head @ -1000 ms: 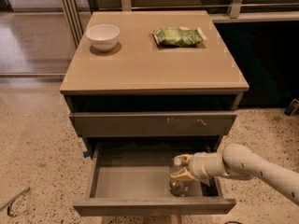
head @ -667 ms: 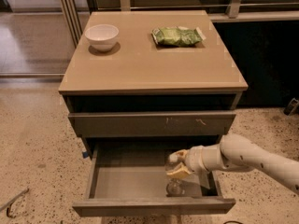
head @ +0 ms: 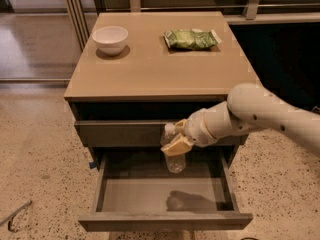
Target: Pick water bottle from middle drawer and place on counter
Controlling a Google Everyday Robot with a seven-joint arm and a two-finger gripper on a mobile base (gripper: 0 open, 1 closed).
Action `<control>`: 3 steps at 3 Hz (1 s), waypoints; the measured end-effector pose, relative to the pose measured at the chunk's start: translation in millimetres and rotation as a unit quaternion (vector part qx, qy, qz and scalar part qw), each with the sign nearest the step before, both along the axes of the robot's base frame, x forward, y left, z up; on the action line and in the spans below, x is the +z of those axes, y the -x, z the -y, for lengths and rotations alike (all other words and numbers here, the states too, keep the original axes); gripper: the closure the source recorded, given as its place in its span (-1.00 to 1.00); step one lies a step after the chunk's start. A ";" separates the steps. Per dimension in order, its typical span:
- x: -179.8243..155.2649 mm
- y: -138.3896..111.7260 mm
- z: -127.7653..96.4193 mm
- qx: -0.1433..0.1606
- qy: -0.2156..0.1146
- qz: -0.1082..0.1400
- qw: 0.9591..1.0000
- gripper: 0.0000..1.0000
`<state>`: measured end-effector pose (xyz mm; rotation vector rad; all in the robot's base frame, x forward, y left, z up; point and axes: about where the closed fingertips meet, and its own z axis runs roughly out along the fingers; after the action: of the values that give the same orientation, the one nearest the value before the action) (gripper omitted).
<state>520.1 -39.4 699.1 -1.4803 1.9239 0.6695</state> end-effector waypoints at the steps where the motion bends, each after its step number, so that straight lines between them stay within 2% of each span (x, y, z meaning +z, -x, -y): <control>1: 26.2 5.4 -5.4 0.003 0.009 0.006 1.000 1.00; 2: 26.3 5.4 -5.4 0.003 0.009 0.006 1.000 1.00; 3: 70.4 -1.6 2.2 -0.008 -0.030 0.001 1.000 1.00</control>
Offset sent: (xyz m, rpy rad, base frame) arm -0.0062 0.0057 0.0323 -0.0215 -0.0129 0.0050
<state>521.7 -41.6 769.5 -1.4270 1.8958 0.7106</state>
